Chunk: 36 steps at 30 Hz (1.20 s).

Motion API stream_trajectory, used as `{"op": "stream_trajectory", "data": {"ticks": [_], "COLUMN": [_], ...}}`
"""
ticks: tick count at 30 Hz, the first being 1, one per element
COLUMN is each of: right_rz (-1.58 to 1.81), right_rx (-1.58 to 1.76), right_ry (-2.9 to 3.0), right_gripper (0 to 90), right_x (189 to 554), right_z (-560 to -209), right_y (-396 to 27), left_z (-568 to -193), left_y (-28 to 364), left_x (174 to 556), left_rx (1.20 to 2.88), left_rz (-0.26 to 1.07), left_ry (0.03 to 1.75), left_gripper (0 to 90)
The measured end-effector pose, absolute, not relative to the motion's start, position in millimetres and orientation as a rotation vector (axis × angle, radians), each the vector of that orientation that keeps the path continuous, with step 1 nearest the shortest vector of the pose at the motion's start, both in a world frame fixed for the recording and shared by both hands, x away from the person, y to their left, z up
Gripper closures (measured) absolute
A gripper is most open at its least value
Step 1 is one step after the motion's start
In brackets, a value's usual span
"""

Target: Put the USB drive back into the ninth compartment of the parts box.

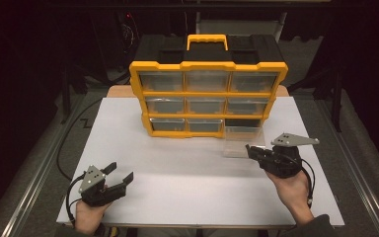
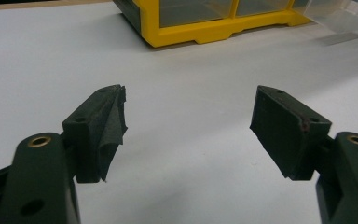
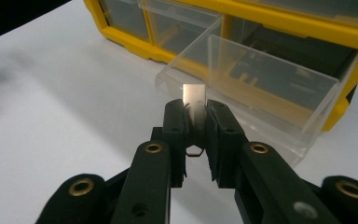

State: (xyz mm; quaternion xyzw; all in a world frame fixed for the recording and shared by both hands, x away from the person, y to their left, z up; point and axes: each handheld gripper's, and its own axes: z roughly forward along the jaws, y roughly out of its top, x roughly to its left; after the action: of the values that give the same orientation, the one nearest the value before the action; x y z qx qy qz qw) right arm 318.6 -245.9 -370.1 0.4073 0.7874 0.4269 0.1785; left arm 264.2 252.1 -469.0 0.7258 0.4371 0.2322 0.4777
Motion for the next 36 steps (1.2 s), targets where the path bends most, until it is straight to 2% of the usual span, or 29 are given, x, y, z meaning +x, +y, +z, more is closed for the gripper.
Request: {"op": "stream_trajectory", "data": {"ticks": [27, 31, 36], "right_rz": [1.114, 1.107, 1.117], "right_rx": [1.256, 1.280, 1.267], "right_ry": [2.174, 2.178, 2.174], "right_gripper": [78.9, 68.5, 63.0], "right_x": [363.4, 366.6, 361.8], "right_z": [-375.2, -377.6, -375.7], "right_y": [-242.7, -243.5, -242.5], "left_z": [-469.2, -469.1, -469.2], "left_y": [252.0, 252.1, 252.0], "left_x": [264.5, 264.3, 264.3], "left_rx": [1.770, 1.769, 1.770], "left_rz": [0.565, 0.566, 0.566], "left_ry": [1.068, 1.067, 1.067], "left_gripper": [27.0, 27.0, 27.0]}}
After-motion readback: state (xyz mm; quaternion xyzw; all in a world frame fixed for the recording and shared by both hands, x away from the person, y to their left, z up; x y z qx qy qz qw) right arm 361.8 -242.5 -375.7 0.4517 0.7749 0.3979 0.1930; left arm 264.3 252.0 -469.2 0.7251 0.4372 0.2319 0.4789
